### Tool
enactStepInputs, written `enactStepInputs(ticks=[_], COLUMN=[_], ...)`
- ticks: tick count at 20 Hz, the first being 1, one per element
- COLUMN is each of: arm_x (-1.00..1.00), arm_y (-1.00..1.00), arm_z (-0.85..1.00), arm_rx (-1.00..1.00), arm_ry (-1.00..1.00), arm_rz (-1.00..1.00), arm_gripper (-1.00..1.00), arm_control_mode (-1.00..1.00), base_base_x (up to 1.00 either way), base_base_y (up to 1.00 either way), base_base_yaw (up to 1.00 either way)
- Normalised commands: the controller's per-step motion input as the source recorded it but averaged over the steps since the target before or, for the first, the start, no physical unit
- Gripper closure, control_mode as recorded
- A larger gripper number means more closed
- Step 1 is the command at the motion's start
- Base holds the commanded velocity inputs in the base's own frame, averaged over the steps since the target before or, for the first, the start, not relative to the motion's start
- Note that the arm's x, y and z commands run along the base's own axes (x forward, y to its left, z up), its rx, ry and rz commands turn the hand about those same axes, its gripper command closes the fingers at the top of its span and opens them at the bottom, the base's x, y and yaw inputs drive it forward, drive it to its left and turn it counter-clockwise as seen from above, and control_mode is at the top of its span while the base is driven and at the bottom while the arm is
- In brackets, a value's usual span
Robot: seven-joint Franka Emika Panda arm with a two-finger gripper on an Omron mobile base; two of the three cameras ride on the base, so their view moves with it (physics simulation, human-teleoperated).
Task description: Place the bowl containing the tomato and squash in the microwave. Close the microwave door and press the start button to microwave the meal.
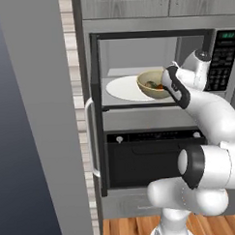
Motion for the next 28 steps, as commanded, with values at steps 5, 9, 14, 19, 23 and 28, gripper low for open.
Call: enactStepInputs(ticks=[5,9,14,19,23,28], arm_x=[0.47,0.40,0.35,0.41,0.54,0.56], arm_y=[-0.16,0.00,0.00,0.00,0.00,0.00], arm_z=[0.00,-0.12,-0.37,-0.33,-0.03,-0.01], arm_rx=[0.00,0.00,0.00,0.00,0.00,0.00], arm_ry=[0.06,0.00,-0.01,-0.02,0.00,0.00], arm_rz=[0.00,0.00,0.00,0.00,0.00,0.00], arm_gripper=[1.00,1.00,1.00,1.00,1.00,1.00], arm_control_mode=[-1.00,-1.00,-1.00,-1.00,-1.00,-1.00], base_base_x=[0.00,0.00,0.00,0.00,0.00,0.00], base_base_y=[0.00,0.00,0.00,0.00,0.00,0.00], base_base_yaw=[0.00,0.00,0.00,0.00,0.00,0.00])
